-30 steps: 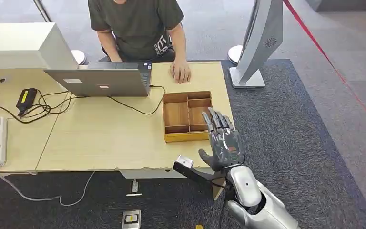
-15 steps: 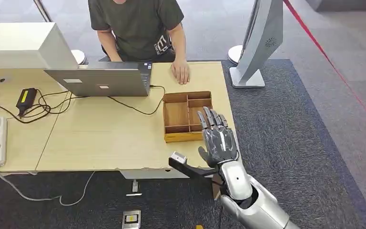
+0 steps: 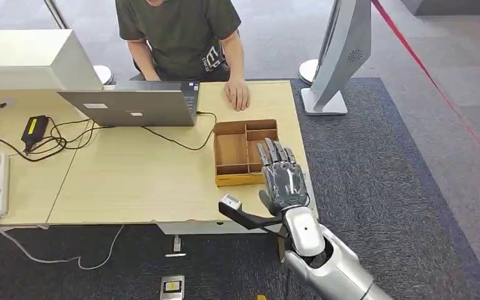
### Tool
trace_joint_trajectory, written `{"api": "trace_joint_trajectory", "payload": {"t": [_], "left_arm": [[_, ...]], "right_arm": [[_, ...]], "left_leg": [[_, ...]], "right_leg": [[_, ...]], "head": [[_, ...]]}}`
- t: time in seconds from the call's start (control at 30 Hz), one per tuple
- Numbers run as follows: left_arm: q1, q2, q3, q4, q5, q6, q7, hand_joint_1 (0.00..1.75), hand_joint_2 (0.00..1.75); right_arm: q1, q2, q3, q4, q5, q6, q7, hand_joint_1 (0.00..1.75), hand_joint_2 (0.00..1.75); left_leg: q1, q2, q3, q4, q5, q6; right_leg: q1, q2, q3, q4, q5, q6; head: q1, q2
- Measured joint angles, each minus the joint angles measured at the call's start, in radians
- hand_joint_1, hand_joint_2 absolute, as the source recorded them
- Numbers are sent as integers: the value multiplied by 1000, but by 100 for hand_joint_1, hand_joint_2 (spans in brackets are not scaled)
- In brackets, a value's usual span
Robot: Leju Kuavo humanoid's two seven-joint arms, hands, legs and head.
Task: Pass the card to the sensor for recognition and then transmit it.
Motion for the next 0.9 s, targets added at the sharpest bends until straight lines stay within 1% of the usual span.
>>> {"api": "trace_joint_trajectory", "payload": {"t": [0.23,0.53,0.9], "left_arm": [[0,0,0,0,-13,-8,-1,0,0],[0,0,0,0,-18,-17,-1,0,0],[0,0,0,0,-26,-30,-1,0,0]], "right_arm": [[-27,18,2,24,-10,50,18,0,175],[-41,38,3,61,-20,61,32,0,175],[-38,60,3,82,-10,109,34,0,175]], "left_leg": [[0,0,0,0,0,0],[0,0,0,0,0,0],[0,0,0,0,0,0]], "right_leg": [[0,0,0,0,0,0],[0,0,0,0,0,0],[0,0,0,0,0,0]], "head": [[0,0],[0,0],[0,0]]}}
